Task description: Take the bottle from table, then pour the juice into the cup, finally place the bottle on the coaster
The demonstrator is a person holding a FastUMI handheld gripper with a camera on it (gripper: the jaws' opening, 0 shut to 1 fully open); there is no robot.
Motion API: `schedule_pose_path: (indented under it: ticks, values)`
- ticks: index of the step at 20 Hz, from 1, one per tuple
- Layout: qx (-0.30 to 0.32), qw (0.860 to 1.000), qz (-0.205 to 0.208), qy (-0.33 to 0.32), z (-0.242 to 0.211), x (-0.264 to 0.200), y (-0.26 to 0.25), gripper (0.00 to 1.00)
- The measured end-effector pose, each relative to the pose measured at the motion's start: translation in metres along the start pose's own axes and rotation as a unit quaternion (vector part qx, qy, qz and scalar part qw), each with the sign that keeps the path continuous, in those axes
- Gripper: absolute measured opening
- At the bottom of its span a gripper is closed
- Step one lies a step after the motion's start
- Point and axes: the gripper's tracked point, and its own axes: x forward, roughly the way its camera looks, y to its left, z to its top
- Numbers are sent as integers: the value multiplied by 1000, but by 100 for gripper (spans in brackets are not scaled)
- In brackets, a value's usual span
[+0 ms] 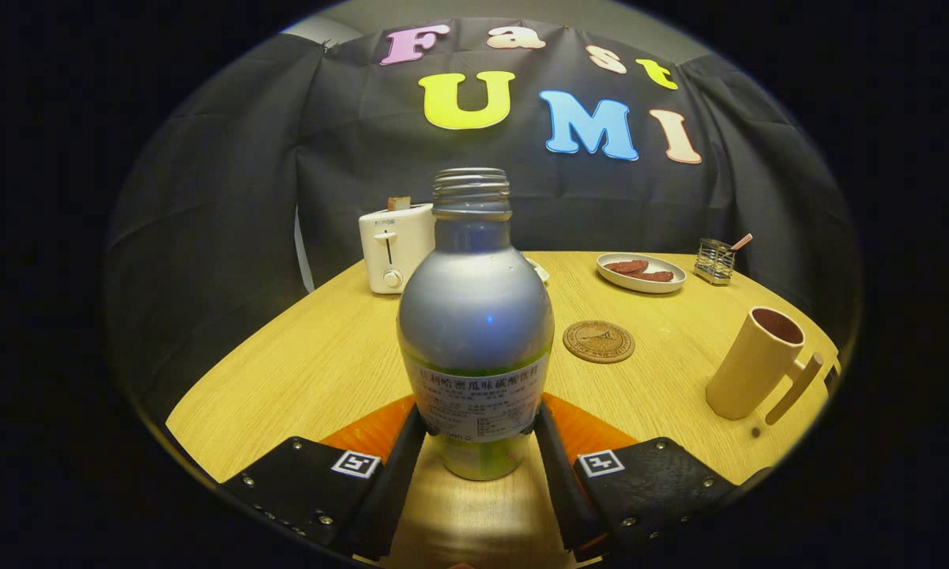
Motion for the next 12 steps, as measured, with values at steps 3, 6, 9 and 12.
schedule_pose_path:
  ticks: [3, 6, 9, 12]
  values:
    - [24, 1000, 3, -7, 16, -3, -4, 75]
    - [56, 998, 1, -8, 29, -6, -14, 74]
    - [95, 995, 3, -8, 37, -11, -24, 74]
    - [138, 990, 13, -16, 47, -16, -31, 74]
